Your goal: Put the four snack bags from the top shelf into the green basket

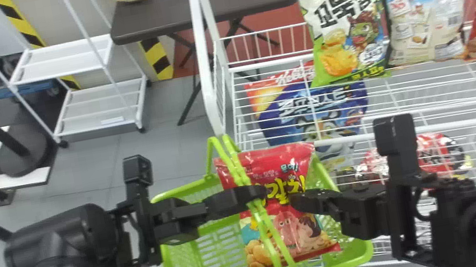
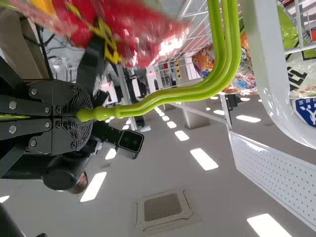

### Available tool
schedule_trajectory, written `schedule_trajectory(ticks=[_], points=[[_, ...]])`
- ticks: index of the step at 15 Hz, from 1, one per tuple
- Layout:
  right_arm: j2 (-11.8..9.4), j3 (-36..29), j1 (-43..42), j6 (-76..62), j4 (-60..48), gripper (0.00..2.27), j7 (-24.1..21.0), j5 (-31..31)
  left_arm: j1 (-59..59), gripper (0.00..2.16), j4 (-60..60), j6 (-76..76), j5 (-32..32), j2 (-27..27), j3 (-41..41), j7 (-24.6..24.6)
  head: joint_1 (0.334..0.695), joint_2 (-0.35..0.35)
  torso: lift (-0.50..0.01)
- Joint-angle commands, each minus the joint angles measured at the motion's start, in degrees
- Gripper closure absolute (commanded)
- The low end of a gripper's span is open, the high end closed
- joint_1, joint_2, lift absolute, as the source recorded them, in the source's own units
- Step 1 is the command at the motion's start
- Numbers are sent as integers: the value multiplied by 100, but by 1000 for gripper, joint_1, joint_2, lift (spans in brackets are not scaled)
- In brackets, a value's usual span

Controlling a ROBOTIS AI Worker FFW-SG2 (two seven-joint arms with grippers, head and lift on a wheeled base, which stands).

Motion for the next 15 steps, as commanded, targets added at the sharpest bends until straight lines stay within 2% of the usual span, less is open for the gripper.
schedule_trajectory(ticks=[1, 4, 5, 6, 7, 8, 13, 14, 15], points=[[6, 741, -397, -718, 833, 2243, -189, 215, 16, 2145, -3, 5, 7, 0, -22, -66, 695, 193, 0], [6, 1409, -810, -736, 1422, 2229, -462, 251, 16, 2148, -12, 23, 7, 0, -31, -66, 695, 273, 0], [6, 1550, -898, -595, 1510, 2081, -497, 286, 25, 2145, -12, 23, 7, 0, -31, -66, 695, 290, 0], [6, 1620, -951, -402, 1554, 1474, -497, 391, 25, 2145, -12, 23, 7, 0, -22, -66, 695, 303, 0], [6, 1647, -968, -226, 1545, 171, -497, 576, 25, 2145, -12, 23, 16, 0, -22, -66, 695, 317, 0], [6, 1620, -951, -68, 1475, -2, -479, 611, 25, 2145, -12, 23, 16, 0, -31, -66, 695, 331, 0], [-140, 610, -195, 1092, -292, 53, 4, 497, 25, 2145, -3, 5, 16, 0, -31, -66, 695, 312, 0], [-193, 267, -37, 1057, -696, 60, 4, 505, 25, 2145, -12, 5, 16, 0, -40, -66, 695, 300, 0], [-193, -164, 60, 917, -986, 63, 4, 488, 25, 2145, -3, 5, 16, 0, -48, -66, 695, 257, 0]])
